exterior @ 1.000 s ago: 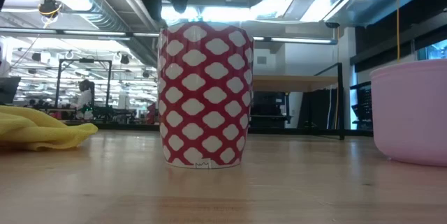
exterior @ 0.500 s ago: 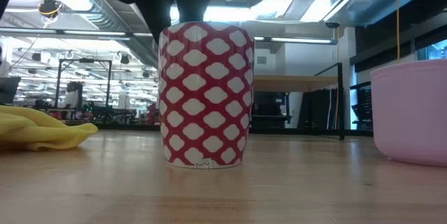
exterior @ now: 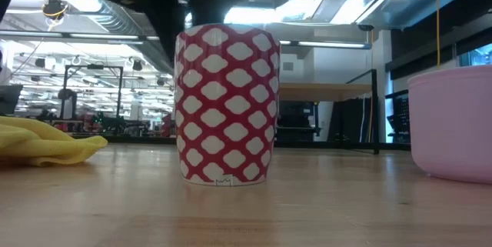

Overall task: Stack small to large cups/mugs on shelf
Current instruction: Put the red cup on the shelf

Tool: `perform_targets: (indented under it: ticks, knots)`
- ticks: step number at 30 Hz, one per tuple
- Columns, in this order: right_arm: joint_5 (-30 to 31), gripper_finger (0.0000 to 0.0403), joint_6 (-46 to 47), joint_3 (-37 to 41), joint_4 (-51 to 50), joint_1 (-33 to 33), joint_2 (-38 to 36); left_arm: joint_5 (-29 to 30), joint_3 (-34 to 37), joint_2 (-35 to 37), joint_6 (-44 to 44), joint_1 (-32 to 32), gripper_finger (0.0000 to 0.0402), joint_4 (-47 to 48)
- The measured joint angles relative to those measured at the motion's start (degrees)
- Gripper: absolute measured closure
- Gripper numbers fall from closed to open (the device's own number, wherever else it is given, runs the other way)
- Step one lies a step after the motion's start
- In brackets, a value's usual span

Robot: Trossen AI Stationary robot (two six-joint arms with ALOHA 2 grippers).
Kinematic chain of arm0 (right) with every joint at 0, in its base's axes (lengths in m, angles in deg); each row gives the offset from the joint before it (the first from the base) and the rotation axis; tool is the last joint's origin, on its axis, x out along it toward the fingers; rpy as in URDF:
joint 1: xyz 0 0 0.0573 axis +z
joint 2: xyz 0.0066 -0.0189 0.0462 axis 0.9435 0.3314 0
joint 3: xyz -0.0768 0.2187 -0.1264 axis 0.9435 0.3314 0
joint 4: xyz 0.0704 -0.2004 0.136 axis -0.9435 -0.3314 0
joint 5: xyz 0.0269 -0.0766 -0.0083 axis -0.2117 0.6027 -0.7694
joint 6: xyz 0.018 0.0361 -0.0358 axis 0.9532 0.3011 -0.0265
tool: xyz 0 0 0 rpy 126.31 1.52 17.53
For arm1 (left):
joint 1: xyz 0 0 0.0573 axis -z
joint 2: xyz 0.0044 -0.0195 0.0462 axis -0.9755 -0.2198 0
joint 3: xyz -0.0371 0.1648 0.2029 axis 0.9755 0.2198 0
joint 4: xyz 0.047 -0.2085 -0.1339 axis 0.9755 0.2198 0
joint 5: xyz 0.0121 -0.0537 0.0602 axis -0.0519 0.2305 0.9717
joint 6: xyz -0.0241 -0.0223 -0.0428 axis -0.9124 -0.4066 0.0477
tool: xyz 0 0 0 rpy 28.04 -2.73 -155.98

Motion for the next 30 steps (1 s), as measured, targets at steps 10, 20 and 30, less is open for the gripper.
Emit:
perform_targets:
  ticks: [10, 20, 30]
  knots:
    - [0.0, 0.0326, -0.1, 0.0, 0.0, 0.0, 0.0, -0.6, 0.6, 0.0, 2.5, -0.1, 0.0300, 0.6]
    - [0.0, 0.0326, -0.1, 0.0, 0.0, 0.0, 0.0, -0.3, 0.6, 0.2, 6.5, -0.4, 0.0388, -0.1]
    - [0.0, 0.0326, 0.1, 0.0, 0.1, 0.0, 0.0, 0.9, 0.3, 0.2, 18.0, -1.0, 0.0393, -1.0]
